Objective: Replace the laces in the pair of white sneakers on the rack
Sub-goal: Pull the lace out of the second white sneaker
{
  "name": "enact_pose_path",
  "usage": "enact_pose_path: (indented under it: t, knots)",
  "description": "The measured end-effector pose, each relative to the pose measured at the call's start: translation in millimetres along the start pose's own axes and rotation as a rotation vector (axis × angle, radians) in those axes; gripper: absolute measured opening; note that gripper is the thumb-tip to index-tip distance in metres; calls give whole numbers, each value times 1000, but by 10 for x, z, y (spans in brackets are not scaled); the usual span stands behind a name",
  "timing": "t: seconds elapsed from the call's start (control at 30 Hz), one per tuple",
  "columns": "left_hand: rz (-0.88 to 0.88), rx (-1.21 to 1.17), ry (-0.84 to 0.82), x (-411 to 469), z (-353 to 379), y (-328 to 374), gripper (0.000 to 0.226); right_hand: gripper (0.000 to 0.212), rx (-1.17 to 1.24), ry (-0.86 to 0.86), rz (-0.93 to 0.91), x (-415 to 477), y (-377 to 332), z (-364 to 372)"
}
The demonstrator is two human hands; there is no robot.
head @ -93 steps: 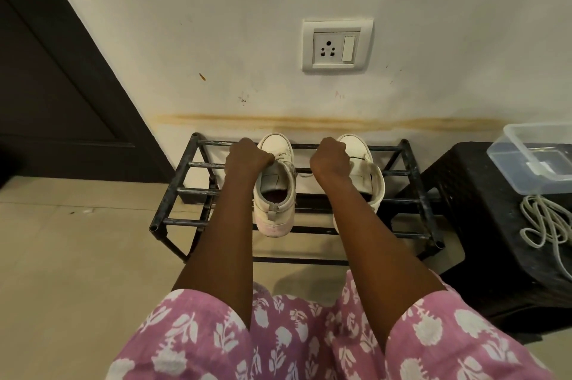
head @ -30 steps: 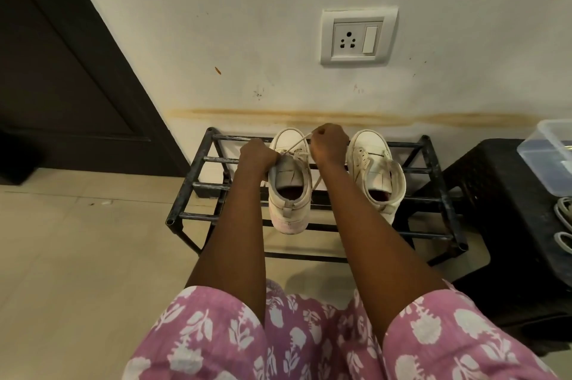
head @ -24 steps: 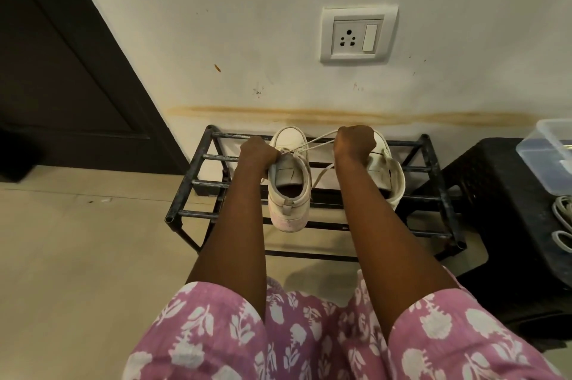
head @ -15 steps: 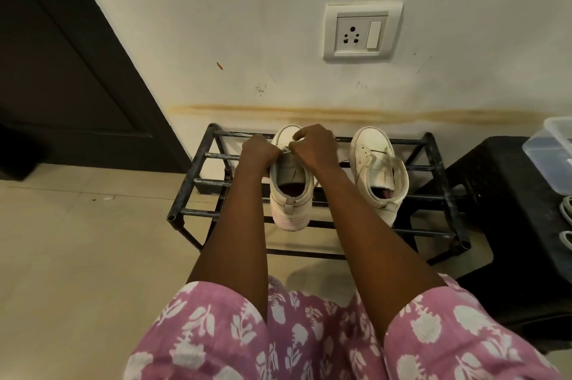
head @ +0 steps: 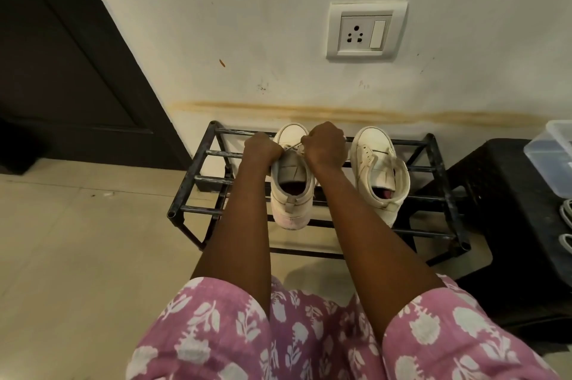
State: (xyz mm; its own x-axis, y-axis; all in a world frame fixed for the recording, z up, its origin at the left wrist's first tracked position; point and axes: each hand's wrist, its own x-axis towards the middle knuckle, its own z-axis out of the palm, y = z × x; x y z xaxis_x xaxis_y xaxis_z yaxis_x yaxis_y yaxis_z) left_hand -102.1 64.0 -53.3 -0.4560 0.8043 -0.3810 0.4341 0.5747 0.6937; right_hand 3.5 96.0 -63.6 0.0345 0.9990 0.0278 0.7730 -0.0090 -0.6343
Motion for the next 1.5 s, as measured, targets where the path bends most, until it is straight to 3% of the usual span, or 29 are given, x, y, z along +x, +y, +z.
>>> enact_pose_path:
  t: [0.13,0.33,0.4,0.53,0.63,0.8,0.9,1.0,1.3,1.5]
  knots:
    - [-1,-3,-5,21,-18,-4,36,21,109,101,199,120,111,-164]
    - [5,6,-4,17,-13,-7,35,19,111,161,286,171,234,-256]
    - [3,9,-7,10,-23,-10,35,21,80,113,197,161,195,-229]
    - [-15,8,-23,-16,-34,2,33,26,-27,-104,-151,57,-15,-104]
    - [-19,10,-10,-31,-32,2,29,26,-193,-208,-270,-60,-124,69]
    - [-18,-29,-2,-51,-32,-7,27,22,-368,-42,-385,-166,-94,187]
    - [-19,-39,0,-42,-30,-9,30,20,-414,-46,-416,-169,-84,182]
    - [-8,-18,10,-35,-13,1,32,19,-376,-27,-361,-139,-64,132]
    - [10,40,3,16,3,-1,37,23,-62,15,37,23,40,-129]
    - [25,104,5,29,-1,2,34,25,-17,110,144,51,132,-233]
